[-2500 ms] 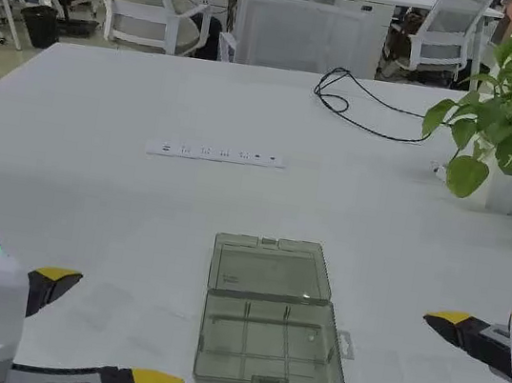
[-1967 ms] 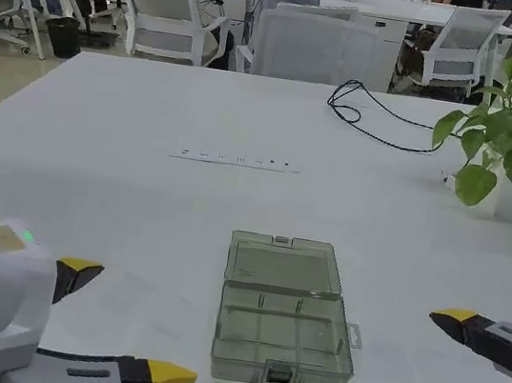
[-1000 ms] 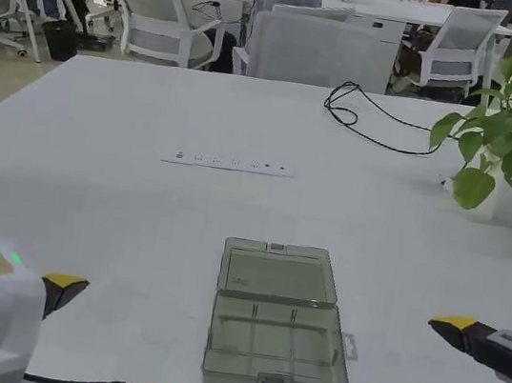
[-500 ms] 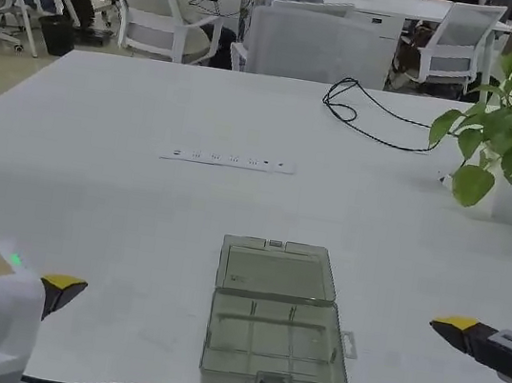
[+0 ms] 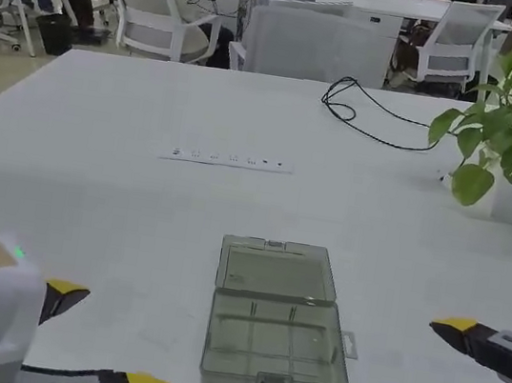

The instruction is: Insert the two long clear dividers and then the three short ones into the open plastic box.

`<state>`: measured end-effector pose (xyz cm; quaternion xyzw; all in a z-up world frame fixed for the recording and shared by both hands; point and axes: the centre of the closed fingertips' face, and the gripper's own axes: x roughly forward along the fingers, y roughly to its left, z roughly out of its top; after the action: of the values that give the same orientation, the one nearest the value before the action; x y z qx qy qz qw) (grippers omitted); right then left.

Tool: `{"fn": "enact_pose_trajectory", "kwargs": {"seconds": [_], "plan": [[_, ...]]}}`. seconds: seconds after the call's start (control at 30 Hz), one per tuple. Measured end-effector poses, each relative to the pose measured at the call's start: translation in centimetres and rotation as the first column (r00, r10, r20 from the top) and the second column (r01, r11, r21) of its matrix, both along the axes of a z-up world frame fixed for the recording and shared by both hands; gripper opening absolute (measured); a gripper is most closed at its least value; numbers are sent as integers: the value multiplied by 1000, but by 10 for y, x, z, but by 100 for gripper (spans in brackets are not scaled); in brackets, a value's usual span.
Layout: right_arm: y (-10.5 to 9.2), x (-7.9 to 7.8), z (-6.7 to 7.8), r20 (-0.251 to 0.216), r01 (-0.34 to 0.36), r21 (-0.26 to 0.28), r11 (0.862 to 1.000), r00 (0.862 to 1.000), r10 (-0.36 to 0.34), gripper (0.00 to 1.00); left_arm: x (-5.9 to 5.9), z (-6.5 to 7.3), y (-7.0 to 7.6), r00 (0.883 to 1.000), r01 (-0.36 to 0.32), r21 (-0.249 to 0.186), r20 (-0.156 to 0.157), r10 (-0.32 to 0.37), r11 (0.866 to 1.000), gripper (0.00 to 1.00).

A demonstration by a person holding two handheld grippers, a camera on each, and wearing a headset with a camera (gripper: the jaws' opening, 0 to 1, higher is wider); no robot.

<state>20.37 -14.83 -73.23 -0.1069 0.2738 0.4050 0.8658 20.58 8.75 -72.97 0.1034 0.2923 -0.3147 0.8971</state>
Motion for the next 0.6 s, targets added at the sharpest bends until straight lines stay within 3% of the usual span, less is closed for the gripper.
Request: {"fn": "enact_pose_trajectory", "kwargs": {"seconds": [0.03, 0.07, 0.13, 0.23, 0.33, 0.6], "plan": [[0, 0, 0, 1, 1, 1, 1000, 1000, -1, 100, 0, -4, 5, 1000, -14, 20, -25, 15, 1000, 71], [0, 1, 0, -1, 2, 2, 1000, 1000, -2, 100, 4, -7, 10, 999, -24, 41, -25, 25, 999, 68], [0, 1, -1, -2, 4, 3, 1000, 1000, -4, 100, 9, -8, 10, 1000, -24, 37, -15, 25, 999, 67], [1, 2, -2, -7, 6, 0, 1000, 1000, -6, 99, 16, -13, 16, 999, -34, 53, -27, 36, 998, 64], [3, 3, -3, -11, 11, 3, 1000, 1000, -11, 99, 24, -20, 26, 998, -40, 95, -37, 44, 995, 62], [5, 8, -5, -20, 35, 10, 999, 999, -35, 99, 41, -37, 45, 996, -60, 130, -65, 69, 990, 52]]}}
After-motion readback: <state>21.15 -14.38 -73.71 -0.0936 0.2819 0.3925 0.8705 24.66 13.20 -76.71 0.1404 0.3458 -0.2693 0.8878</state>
